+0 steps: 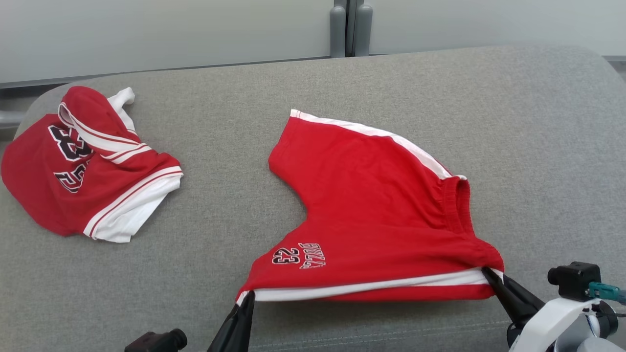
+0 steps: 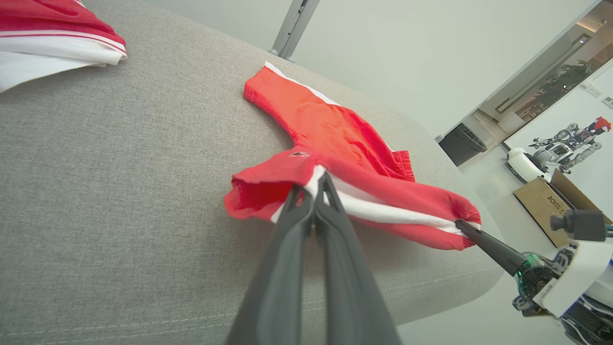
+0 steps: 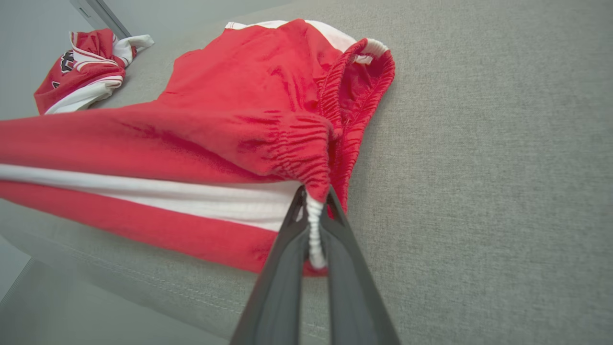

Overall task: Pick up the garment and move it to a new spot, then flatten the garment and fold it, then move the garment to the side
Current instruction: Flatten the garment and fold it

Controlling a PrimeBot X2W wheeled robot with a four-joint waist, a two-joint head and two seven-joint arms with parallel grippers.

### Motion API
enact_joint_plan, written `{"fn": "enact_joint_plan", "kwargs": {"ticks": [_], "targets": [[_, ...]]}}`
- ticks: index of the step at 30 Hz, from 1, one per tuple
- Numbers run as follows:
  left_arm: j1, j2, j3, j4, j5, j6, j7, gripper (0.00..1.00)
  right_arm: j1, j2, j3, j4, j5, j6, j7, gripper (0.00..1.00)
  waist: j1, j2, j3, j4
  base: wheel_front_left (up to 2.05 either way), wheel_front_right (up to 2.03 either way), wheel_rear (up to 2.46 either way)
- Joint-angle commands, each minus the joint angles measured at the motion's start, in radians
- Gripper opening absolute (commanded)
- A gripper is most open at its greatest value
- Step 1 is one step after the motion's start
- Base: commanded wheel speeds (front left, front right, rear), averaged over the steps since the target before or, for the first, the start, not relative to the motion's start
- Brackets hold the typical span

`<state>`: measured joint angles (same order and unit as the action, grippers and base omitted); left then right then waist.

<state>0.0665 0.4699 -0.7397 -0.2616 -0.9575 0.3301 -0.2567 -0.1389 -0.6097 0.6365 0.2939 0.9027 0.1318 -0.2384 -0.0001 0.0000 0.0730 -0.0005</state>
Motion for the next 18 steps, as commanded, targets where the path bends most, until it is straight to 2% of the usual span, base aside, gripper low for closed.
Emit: {"fn": "enact_joint_plan", "kwargs": {"ticks": [1,7,11,14,18], "targets": [[0.02,0.013,0.008,-0.011,0.0,0.008,-0.007,0.0,0.029,0.001,-0.02,-0.018,-0.017,-0.002,0.014,0.0,0.0001,0.0,-0.005,0.0,0.0,0.0,0.0],[0.071,0.043,0.014,-0.053,0.0,0.029,-0.007,0.0,0.147,0.021,-0.131,-0.145,-0.104,-0.002,0.131,0.0,0.0001,0.0,-0.016,-0.004,0.0,0.0,0.0],[0.084,0.058,0.011,-0.074,0.0,0.038,0.004,0.0,0.226,0.065,-0.226,-0.237,-0.155,-0.002,0.215,0.0,0.0001,0.0,-0.02,-0.006,0.0,0.0,0.0],[0.051,0.052,0.01,-0.061,0.003,0.027,0.011,0.0,0.25,0.101,-0.27,-0.275,-0.184,-0.002,0.256,0.0,0.0001,0.0,-0.022,-0.008,0.0,0.0,0.0],[-0.028,0.031,-0.001,-0.004,-0.002,-0.011,0.047,0.0,0.244,0.15,-0.304,-0.301,-0.208,-0.002,0.301,0.0,0.0001,0.0,-0.023,-0.011,0.0,0.0,0.0]]}}
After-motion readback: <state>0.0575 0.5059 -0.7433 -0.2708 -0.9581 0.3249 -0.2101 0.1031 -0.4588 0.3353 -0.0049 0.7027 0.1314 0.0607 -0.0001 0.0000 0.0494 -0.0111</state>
